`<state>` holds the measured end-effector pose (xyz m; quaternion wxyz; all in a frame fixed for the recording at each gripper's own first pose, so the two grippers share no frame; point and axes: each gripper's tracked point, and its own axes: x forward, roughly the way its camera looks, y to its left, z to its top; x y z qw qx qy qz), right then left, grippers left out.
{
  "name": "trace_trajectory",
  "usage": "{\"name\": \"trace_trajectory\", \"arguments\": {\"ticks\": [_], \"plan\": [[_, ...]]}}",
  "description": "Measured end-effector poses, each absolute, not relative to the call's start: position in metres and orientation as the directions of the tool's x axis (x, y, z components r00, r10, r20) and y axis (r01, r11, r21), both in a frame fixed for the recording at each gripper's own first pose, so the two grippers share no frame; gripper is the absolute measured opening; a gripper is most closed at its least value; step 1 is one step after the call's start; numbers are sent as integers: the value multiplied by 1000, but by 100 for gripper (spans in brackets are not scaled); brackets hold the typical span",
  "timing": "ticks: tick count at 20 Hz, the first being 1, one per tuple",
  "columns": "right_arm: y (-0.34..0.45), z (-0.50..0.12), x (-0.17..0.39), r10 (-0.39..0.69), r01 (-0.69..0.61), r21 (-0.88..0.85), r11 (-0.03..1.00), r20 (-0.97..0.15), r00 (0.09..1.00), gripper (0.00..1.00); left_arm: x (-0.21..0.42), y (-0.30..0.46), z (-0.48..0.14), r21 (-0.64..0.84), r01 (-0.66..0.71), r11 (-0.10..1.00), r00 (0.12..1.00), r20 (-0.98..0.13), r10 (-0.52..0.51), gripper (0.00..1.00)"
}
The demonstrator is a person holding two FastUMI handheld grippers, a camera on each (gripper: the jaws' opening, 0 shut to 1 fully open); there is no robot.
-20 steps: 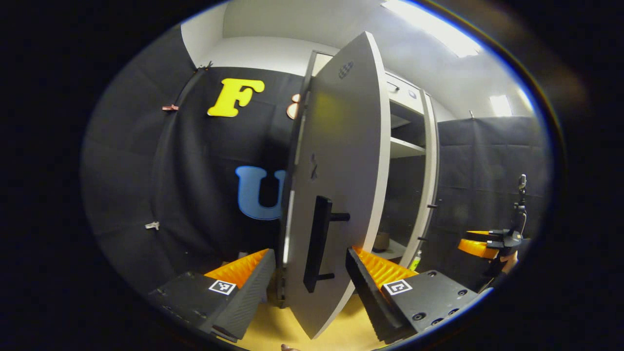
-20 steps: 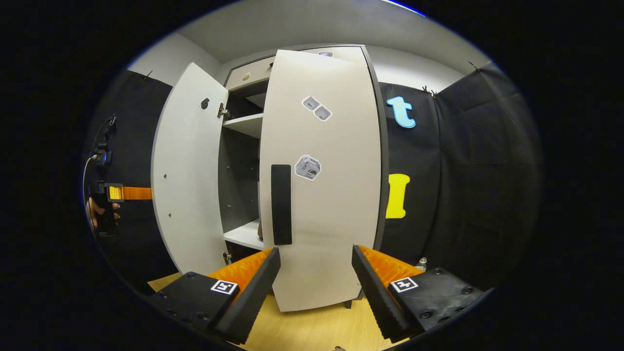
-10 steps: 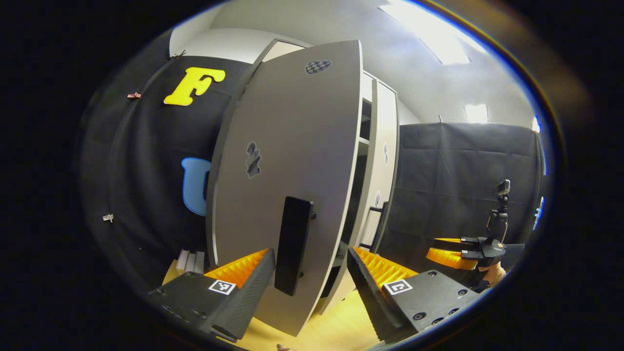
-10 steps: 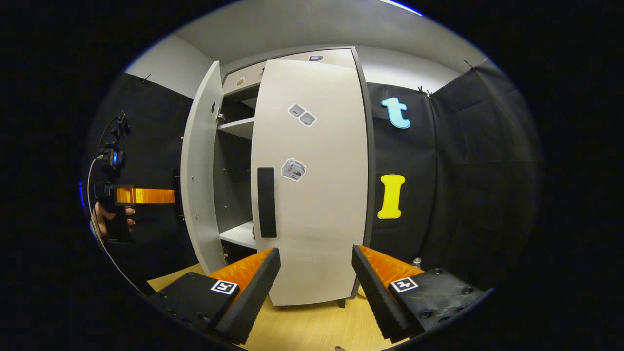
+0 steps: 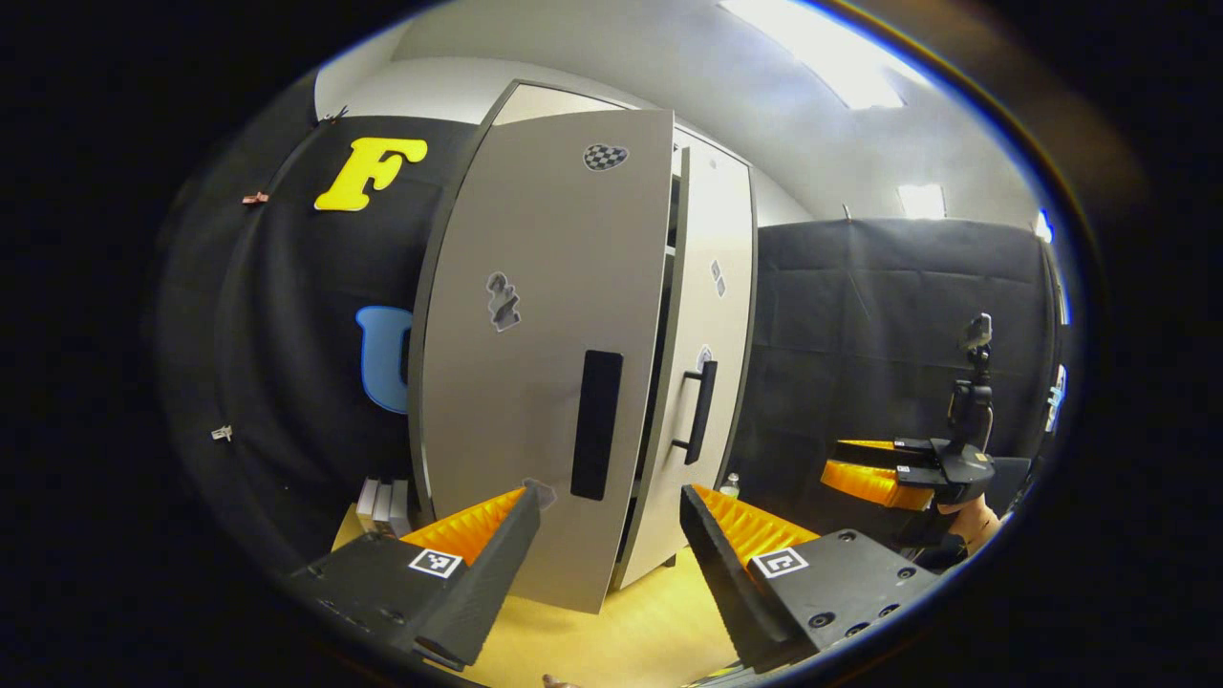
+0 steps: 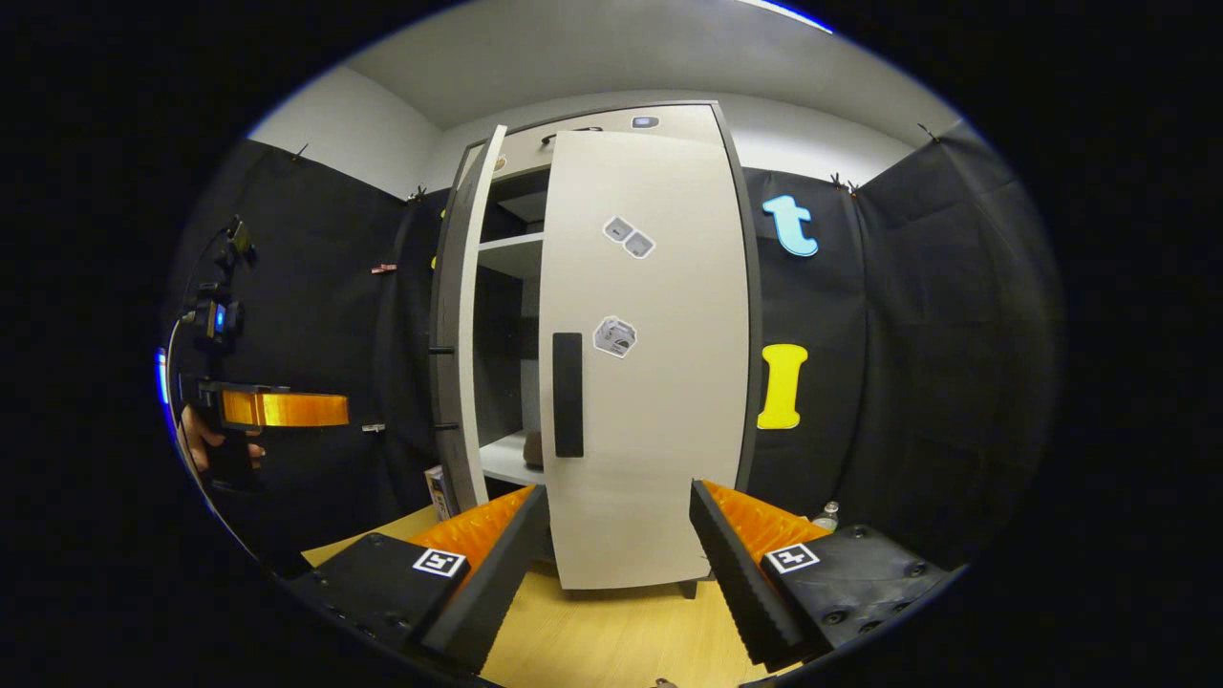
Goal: Grab one shoe with the right hand and put it into the shoe cabinet, grab the other shoe with the left hand and put it into the shoe cabinet; then close the right door with the right hand and the left door with the left hand.
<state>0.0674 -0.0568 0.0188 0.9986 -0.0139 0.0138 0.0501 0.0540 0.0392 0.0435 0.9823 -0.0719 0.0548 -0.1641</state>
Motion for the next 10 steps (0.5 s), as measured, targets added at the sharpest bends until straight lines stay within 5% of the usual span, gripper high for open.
{"name": "trace_trajectory", "arguments": {"ticks": [10], "plan": [[-45, 18, 49, 70, -71, -3, 998, -32, 997, 98, 26, 31, 44, -152, 332, 931, 936, -72, -345, 94]]}}
